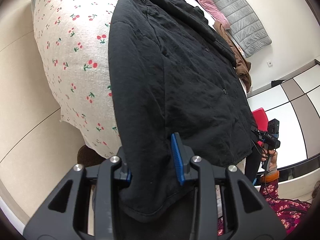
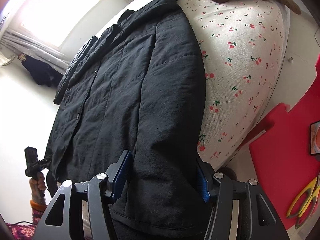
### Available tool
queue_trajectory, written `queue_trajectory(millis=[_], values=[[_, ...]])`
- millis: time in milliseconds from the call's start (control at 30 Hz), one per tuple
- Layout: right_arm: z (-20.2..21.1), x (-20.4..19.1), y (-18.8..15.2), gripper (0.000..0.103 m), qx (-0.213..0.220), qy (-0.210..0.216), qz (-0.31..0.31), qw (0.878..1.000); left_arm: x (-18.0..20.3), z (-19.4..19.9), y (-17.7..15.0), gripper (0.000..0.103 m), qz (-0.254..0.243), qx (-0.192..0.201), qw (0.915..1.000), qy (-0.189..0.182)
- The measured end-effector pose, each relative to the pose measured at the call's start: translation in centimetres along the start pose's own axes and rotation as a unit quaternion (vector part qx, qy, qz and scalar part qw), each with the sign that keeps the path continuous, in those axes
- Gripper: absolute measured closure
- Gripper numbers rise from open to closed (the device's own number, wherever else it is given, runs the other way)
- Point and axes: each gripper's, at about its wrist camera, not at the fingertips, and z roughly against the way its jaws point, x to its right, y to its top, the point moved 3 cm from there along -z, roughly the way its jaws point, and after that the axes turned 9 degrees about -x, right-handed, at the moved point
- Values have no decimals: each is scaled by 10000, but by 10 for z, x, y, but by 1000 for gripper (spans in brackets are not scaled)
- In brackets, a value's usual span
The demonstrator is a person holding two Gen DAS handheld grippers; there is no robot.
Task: Fold large clothes
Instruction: 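Grasp the jacket hem with both grippers and lift it, then fold the hem up toward the collar with both grippers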
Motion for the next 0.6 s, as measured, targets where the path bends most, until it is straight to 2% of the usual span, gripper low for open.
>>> queue_trajectory(millis=[33,67,100,133,200,300,400,600], values=[[-1,0,-1,51,9,29,-8,10000,0,1,0,74,28,1,10000,-31],[-1,0,-2,61,25,85,-9,10000,2,2,-1,77,53,8,10000,-81],[0,-1,-3,73,68,155,10,9999,4,5,0,84,64,33,9999,-111],[3,-4,-5,78,137,222,42,9997,6,8,1,90,87,70,9998,-162],[9,-11,-6,87,330,291,127,9990,12,17,4,93,162,212,9988,-399],[25,-27,-3,90,707,474,242,9961,28,35,11,94,153,577,9934,-982],[41,-46,7,90,1026,578,438,9921,47,54,25,94,4,983,9865,-1312],[71,-78,46,91,1633,619,830,9811,66,82,66,95,-105,1673,9777,-1264]])
